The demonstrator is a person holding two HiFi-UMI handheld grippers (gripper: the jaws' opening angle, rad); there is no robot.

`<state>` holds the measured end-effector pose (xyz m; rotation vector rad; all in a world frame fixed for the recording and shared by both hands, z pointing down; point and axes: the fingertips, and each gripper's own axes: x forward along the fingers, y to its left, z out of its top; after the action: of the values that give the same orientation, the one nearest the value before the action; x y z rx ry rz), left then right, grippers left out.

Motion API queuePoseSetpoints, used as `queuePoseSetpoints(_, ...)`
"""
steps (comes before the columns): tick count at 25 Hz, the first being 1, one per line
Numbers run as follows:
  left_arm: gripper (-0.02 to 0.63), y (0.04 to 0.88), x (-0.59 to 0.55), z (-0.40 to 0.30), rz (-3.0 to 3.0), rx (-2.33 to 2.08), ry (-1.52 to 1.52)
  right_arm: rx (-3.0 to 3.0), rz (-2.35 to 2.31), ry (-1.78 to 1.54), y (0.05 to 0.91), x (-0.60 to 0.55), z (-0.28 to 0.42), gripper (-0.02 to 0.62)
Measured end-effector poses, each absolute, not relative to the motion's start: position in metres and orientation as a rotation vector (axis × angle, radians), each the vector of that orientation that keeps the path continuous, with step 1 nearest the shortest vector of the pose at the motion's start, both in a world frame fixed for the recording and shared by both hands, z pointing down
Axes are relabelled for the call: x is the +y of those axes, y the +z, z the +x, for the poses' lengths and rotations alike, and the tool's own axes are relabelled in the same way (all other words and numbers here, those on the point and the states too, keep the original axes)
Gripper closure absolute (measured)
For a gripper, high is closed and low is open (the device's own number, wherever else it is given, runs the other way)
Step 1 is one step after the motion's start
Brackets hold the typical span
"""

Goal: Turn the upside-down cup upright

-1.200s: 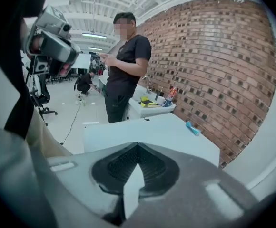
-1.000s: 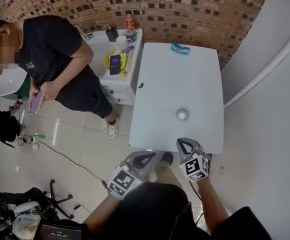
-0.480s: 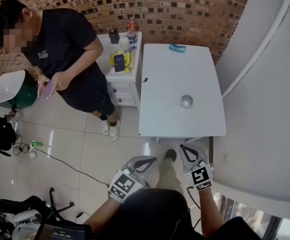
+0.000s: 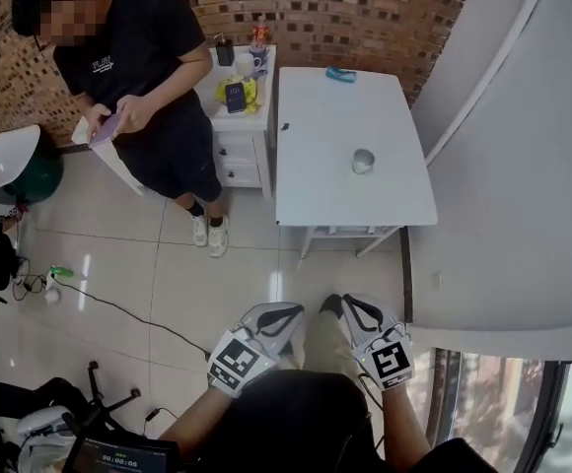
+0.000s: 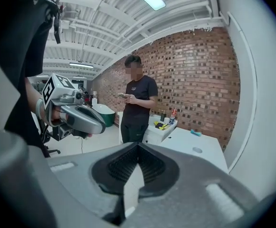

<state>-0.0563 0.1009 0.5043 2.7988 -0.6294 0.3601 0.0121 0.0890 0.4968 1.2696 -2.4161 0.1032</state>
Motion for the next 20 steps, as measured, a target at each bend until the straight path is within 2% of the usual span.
queuePoseSetpoints(10, 0.591, 0.485, 0.157, -0.054, 2.772, -0.674, 0.323, -2.432, 1.28, 0.114, 0.476, 0.166, 0.017, 0.603)
queuePoseSetpoints(20, 0.591, 0.482, 0.239, -0.006, 2.807, -0.609, 0.366, -2.476, 1.329, 0.216, 0.474, 0.266, 0.043, 0.603)
